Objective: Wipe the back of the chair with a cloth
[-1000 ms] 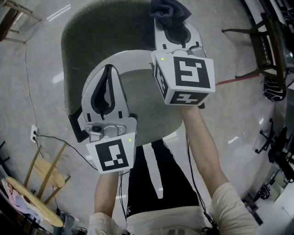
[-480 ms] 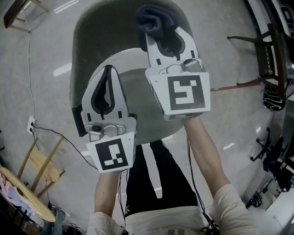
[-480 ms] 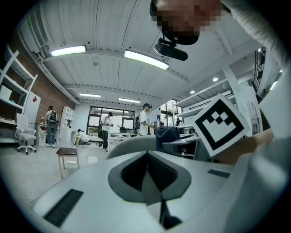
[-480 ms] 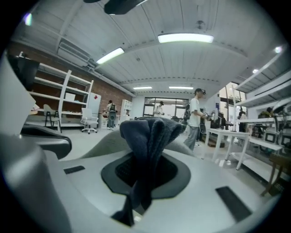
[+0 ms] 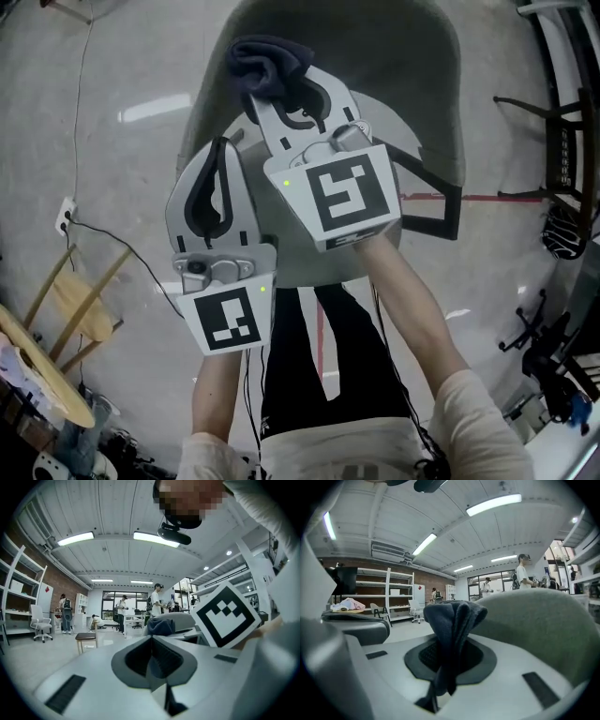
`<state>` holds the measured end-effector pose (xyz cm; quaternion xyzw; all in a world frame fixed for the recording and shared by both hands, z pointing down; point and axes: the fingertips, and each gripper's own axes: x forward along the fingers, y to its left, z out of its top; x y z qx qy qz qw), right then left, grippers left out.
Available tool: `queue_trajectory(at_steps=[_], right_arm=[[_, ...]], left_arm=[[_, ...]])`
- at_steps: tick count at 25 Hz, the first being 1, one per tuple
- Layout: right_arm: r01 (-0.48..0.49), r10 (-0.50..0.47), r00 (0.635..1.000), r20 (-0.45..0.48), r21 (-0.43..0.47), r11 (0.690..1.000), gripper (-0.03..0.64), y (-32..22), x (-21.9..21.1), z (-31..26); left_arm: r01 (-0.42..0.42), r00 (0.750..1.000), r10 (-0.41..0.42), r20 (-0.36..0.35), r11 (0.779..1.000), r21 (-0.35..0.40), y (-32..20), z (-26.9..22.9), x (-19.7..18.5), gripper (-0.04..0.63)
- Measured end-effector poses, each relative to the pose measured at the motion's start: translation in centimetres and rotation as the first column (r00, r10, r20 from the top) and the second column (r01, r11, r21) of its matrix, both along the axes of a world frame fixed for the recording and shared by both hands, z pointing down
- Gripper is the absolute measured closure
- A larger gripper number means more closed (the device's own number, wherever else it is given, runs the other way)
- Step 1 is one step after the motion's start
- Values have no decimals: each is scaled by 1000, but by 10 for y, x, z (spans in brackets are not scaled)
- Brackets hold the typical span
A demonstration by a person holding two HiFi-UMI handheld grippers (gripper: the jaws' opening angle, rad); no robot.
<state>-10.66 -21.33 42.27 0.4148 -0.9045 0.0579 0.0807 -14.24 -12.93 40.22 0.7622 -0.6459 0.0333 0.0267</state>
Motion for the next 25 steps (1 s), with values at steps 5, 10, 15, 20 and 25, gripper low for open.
queue_trajectory(at_steps=[5,10,15,20,25], right_arm=[[55,-54,998,27,-30,998,559,8,-36,21],[69,-69,998,2,-32,997,560,5,-50,30],[54,-55,998,-26,-26,998,559,-4,-45,35],[45,-45,998,-50,-8,999,559,-8,-39,34],[-31,29,996,-79,-21,999,560,-22,-8,43]], left_arm=[[52,999,-52,4,998,-20,7,13,-27,579],[71,997,-71,-2,997,-36,10,21,-36,578],[72,997,-72,-5,997,-38,9,22,-34,579],[62,998,-63,-7,997,-37,5,21,-31,578],[40,999,-40,-7,998,-41,-1,25,-16,580]])
